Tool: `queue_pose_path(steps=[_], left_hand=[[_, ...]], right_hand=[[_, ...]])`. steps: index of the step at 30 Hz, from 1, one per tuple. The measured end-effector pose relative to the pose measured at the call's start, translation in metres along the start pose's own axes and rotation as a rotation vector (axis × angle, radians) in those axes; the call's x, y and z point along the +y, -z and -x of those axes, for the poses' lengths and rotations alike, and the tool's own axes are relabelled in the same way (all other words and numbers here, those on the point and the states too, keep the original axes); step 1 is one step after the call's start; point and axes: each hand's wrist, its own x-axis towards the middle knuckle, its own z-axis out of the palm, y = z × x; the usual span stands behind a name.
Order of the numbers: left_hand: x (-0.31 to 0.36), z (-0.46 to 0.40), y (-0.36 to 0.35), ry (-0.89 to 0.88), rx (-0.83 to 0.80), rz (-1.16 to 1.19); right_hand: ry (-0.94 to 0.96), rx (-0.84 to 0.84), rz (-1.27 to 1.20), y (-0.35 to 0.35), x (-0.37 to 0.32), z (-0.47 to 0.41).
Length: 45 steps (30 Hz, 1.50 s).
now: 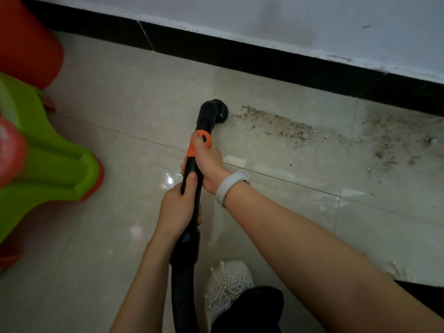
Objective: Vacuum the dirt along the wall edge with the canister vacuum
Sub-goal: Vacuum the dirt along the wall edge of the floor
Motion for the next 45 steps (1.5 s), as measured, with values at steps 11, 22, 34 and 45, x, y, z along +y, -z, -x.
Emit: queue_pose_path(steps=[11, 22, 34, 45], left_hand=[[0.023, -0.011, -0.028, -0.034, -0.143, -0.015], [0.028, -0.002, -0.044, -0.049, -0.269, -0.043], [0.041, 0.004, -0.07, -0.102, -0.405, -0.118], [0.066, 0.004, -0.112, -0.185, -0.551, -0.236]], right_hand=[[0.055, 0.11, -0.045, 0.032, -0.025, -0.001], [0.093, 0.22, -0.174, 0.062, -0.023, 0.009], [0.083, 0.283, -0.248, 0.106, -0.033, 0.023], [0.095, 0.57, -0.396, 0.152, -0.056, 0.027]])
